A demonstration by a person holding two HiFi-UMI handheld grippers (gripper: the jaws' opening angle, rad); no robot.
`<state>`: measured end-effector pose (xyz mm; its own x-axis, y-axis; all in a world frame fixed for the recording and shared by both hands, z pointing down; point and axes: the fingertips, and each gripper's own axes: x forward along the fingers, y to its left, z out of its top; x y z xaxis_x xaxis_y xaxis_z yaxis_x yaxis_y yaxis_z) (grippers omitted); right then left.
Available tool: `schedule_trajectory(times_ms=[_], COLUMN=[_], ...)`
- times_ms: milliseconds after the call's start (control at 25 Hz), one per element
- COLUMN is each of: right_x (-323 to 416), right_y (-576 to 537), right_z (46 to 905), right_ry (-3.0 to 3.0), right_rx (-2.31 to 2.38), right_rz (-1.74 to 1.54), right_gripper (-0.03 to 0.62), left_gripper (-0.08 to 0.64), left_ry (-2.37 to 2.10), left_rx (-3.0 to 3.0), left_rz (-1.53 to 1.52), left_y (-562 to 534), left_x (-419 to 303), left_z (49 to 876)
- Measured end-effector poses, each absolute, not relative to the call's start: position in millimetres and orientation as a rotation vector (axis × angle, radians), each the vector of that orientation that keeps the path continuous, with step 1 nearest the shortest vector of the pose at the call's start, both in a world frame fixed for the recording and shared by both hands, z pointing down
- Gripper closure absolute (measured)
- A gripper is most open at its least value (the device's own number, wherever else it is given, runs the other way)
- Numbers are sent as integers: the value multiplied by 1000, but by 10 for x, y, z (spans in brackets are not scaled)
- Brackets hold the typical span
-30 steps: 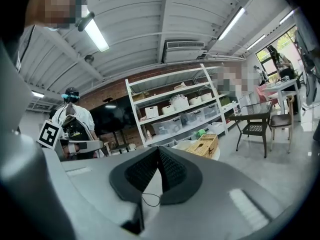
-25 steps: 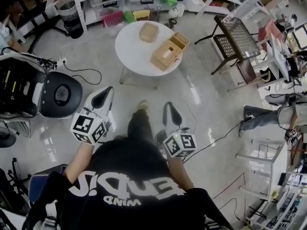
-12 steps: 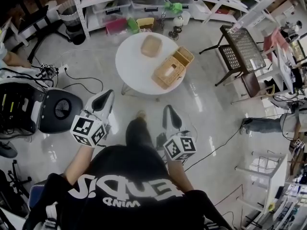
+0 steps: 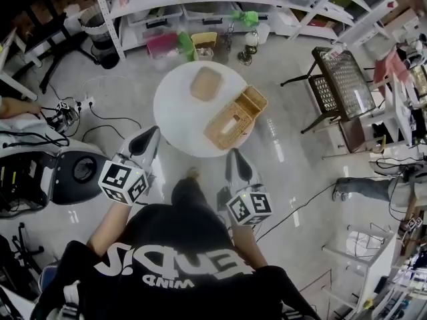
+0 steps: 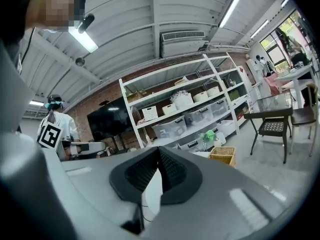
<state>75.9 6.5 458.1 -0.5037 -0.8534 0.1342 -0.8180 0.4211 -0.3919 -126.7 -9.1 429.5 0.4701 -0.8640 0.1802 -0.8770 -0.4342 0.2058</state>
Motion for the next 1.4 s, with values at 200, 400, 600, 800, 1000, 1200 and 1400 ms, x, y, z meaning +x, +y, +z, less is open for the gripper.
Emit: schedule_trajectory(times_ms=[200,400,600,800,1000,1200,1400], right_x=[948,1027,1157,1128,1028,975,917], right_y=[-455,-883,-1214,-1436,-1529,-1654,-1790], right_z=[4513,4535,4566,4525,4500,4438,4415], right_ry=[2562,2576,2593,2611,2607,2570,2534], right_rx=[-1481,-1453,-1443,-1443,-1456,-1504,-1548], right_rz=[-650,-647,-655,-632,-625,-621,-600], right_gripper=[592,592,592,592,592,592,592], left_gripper=[560,558,559,558,558,558,558], left_ry=[-1512,-1549,-1592,-1598,-1578,-1513,-1467], left_rx=[2452,2451,2418,2412,2443,2487,2489], left_rz=[106,105,124,94,73,66,61], left_y=[-591,-1018,-1326,-1538,-1683,-1870,-2049], left_x=[-1075,-996,-919,-945,-968,-984,-1046], left_z=[4240,4205,4217,4183,4093,4003,4031])
